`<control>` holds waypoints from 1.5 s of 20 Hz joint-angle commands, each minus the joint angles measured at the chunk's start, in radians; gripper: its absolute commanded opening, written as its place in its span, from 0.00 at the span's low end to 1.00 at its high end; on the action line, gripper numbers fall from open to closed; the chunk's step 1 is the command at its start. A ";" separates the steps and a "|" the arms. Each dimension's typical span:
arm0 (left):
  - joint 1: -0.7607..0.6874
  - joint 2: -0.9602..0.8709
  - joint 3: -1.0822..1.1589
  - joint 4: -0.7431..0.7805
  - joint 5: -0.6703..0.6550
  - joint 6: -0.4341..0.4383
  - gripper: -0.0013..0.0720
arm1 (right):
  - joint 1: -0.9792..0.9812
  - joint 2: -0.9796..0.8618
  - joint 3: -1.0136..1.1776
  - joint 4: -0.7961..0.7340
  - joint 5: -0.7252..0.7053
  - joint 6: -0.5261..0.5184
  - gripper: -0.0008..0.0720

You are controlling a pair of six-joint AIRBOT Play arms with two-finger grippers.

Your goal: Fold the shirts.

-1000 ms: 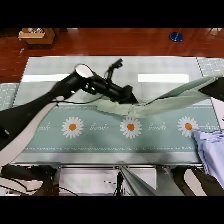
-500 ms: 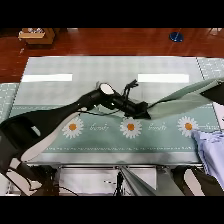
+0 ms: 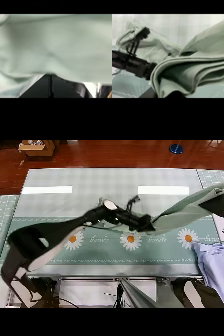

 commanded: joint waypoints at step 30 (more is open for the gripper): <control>1.040 0.842 0.000 0.405 -0.457 0.064 0.06 | 0.614 -0.422 -0.001 -0.321 -0.457 0.190 0.66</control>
